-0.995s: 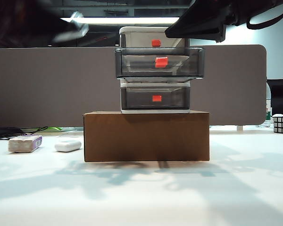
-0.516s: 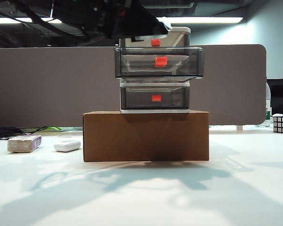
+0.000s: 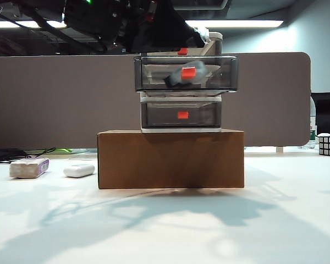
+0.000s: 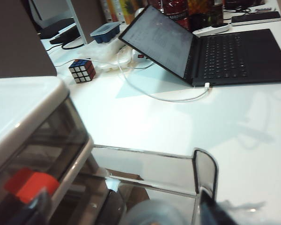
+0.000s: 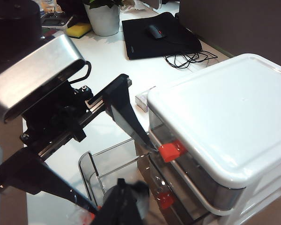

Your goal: Open the second layer of the drawer on the table, pick up the transparent tape on the table and put it in, and finally close the drawer.

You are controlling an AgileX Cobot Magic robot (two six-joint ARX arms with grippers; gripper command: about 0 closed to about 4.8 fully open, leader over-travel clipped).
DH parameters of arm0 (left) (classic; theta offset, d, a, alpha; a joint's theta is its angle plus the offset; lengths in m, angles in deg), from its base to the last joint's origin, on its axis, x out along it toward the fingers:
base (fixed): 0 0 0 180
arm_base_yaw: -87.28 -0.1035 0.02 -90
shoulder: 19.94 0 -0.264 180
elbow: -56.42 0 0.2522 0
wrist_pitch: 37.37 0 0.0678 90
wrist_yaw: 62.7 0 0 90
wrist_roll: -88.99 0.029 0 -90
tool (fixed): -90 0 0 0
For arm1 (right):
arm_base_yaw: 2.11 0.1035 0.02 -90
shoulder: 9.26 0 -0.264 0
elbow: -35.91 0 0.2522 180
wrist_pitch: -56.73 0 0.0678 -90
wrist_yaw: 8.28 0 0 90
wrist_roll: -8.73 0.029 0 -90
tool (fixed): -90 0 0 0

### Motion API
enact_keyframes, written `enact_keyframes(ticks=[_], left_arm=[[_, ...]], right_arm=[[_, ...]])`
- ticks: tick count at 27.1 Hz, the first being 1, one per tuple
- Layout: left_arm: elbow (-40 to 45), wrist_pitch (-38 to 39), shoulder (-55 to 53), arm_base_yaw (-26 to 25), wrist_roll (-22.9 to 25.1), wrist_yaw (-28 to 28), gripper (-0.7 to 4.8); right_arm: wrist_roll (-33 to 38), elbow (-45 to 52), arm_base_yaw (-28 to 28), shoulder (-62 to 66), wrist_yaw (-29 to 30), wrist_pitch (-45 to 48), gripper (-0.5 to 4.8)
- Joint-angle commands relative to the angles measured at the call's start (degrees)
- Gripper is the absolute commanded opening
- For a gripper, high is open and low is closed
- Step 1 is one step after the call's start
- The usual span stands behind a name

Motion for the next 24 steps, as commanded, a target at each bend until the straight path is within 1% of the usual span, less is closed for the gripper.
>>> enact_keyframes(ticks=[1, 4, 5, 6, 7, 8, 9, 12, 14, 16, 18, 23, 24], left_arm=[[-0.3, 0.5, 2.6, 0.5, 0.0, -0.1, 4.03], [-0.3, 7.8, 8.4, 0.8, -0.8, -0.1, 3.99], [-0.3, 12.2, 11.4, 0.8, -3.1, -0.1, 3.75], [-0.3, 15.2, 13.0, 0.9, -5.6, -0.9, 3.26], [-0.3, 20.3, 15.0, 1.6, -10.2, -3.3, 1.78], [-0.3, 23.2, 15.8, 2.1, -12.6, -5.2, 0.67], [-0.3, 27.1, 16.4, 2.9, -14.7, -7.5, -0.04], [-0.2, 31.1, 16.3, 4.8, -14.9, -7.9, -0.06], [-0.2, 31.7, 15.6, 6.5, -14.9, -5.6, -0.06], [-0.2, 31.9, 15.1, 7.8, -14.7, -2.0, -0.06], [-0.2, 31.8, 14.5, 7.9, -14.3, 0.4, -0.06], [-0.2, 31.7, 12.0, 7.8, -14.3, 1.3, -0.06], [-0.2, 31.8, 11.3, 7.7, -14.2, 2.6, -0.06]], right_arm=[[-0.2, -0.3, 0.0, -0.1, 0.2, 0.5, -0.05], [-0.2, -0.3, 0.0, 0.1, 0.1, 0.9, -0.05], [-0.2, -0.3, 0.0, 0.1, 0.1, 2.1, -0.05], [-0.1, -0.3, 0.0, 0.2, -0.1, 3.3, -0.05], [1.0, -0.3, 0.1, 0.5, -1.2, 6.3, -0.05], [2.3, -0.3, 0.1, 0.9, -1.9, 8.2, -0.05], [6.4, -0.3, 0.1, 2.3, -3.0, 12.8, -0.05], [12.1, -0.3, 0.3, 5.4, -4.0, 19.3, -0.05], [14.8, -0.4, 0.6, 8.0, -4.1, 23.3, -0.05], [18.1, -0.4, 0.8, 10.4, -4.9, 27.3, -0.05], [20.2, -0.5, 1.5, 12.7, -5.7, 30.0, -0.05], [21.3, -3.6, 3.3, 18.8, -5.6, 30.8, -0.05], [21.3, -5.5, 4.4, 20.8, -5.3, 30.3, -0.05]])
